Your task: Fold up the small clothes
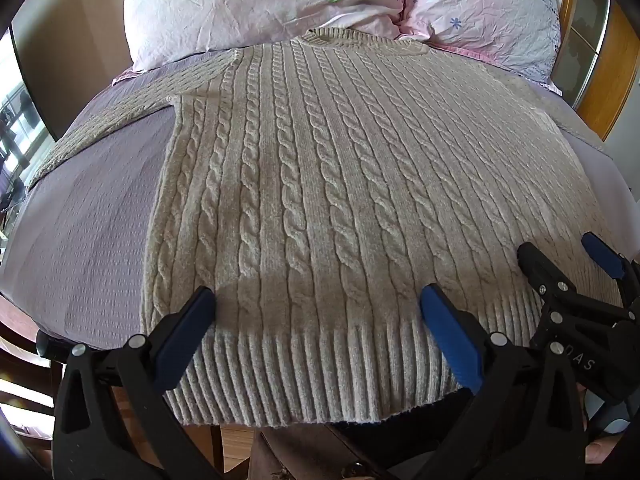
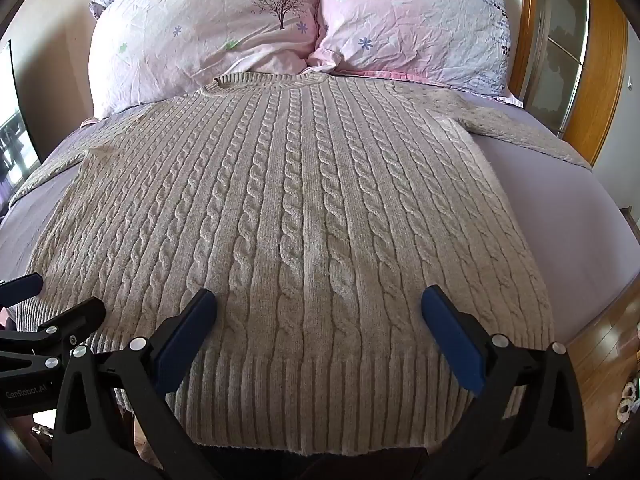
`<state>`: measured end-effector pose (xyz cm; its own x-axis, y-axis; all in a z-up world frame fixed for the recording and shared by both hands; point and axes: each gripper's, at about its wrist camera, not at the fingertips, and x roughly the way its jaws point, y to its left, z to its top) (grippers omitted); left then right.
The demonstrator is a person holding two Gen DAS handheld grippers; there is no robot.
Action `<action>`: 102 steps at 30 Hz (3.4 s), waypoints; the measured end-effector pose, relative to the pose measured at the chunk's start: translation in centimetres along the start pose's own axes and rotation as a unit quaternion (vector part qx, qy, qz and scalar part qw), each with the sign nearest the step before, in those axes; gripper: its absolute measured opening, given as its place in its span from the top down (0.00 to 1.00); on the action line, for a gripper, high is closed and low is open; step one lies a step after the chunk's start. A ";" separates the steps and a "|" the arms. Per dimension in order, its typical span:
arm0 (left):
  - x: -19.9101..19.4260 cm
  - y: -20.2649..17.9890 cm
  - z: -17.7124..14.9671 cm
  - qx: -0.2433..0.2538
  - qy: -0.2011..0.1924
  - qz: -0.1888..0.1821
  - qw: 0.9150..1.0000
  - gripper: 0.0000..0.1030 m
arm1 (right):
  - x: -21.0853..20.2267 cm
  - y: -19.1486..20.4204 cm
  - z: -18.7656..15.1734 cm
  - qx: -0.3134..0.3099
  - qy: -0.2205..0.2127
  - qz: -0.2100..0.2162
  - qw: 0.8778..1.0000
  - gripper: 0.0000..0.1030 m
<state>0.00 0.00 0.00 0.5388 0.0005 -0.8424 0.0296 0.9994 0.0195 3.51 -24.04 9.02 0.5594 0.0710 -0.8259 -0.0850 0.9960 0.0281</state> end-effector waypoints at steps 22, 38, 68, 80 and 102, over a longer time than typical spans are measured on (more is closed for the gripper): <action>0.0 0.0 0.0 0.000 -0.001 0.000 1.000 0.02 | -0.1 0.0 0.0 0.000 -0.001 0.000 1.000 0.01; 0.0 0.0 0.0 0.000 -0.001 0.000 1.000 0.02 | -0.1 0.0 0.0 0.000 -0.001 0.000 1.000 0.01; 0.0 0.0 0.0 0.000 -0.002 0.000 1.000 0.02 | 0.0 0.0 0.0 0.000 0.000 0.000 1.000 0.01; 0.0 0.0 0.0 0.000 -0.002 0.000 1.000 0.02 | 0.0 0.0 0.0 0.000 0.000 -0.001 1.000 0.01; -0.5 4.1 2.8 -0.048 -0.092 -0.119 0.987 0.02 | 0.9 -17.0 9.0 0.186 -0.078 0.028 0.979 0.04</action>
<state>2.18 4.04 2.02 0.6704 -0.2318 -0.7048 0.0981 0.9693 -0.2255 12.87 -40.42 12.89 0.6835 0.1042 -0.7225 0.1715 0.9391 0.2978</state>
